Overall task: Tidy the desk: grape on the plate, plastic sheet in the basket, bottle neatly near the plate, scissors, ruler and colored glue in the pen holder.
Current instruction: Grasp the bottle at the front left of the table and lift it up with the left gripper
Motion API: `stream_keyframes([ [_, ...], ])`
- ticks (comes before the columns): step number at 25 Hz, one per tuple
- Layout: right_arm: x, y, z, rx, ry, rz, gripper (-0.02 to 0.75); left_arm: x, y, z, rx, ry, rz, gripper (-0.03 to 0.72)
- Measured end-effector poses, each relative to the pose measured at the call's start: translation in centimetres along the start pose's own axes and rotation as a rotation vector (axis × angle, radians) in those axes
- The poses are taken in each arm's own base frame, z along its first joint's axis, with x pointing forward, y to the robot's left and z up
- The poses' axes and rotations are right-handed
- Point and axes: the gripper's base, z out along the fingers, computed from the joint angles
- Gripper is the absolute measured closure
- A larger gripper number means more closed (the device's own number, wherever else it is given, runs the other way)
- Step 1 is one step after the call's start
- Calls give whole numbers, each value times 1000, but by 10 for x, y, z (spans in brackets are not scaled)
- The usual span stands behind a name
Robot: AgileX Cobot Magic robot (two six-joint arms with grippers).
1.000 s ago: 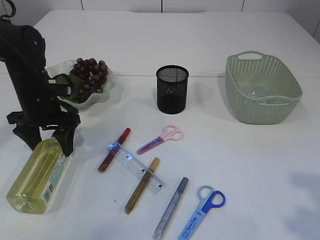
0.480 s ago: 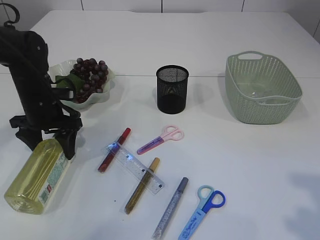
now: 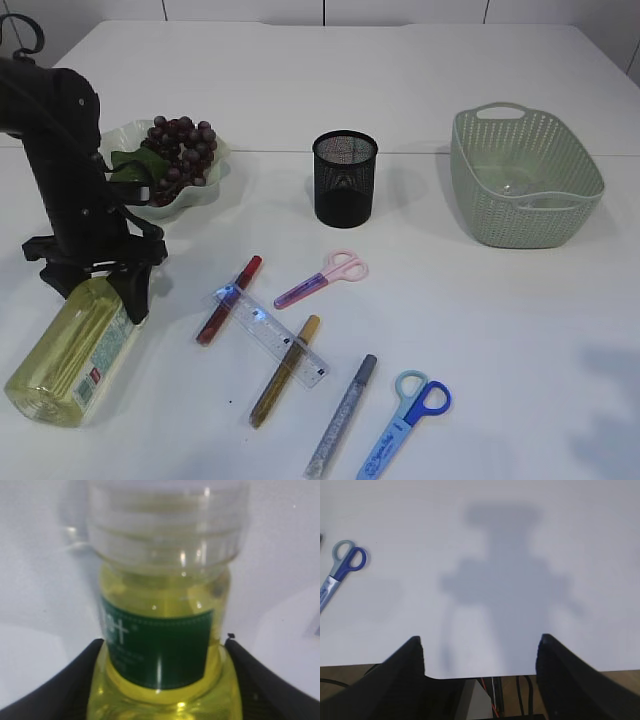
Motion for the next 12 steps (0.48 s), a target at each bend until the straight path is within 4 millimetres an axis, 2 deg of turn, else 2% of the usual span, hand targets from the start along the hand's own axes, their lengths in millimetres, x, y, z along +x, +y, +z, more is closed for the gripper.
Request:
stream_keyframes([
  [3, 0, 0, 0, 0, 0, 0, 194, 0, 0, 0, 1, 0, 0, 248],
  [12, 0, 0, 0, 0, -2, 0, 186, -1, 0, 0, 2, -7, -1, 253],
])
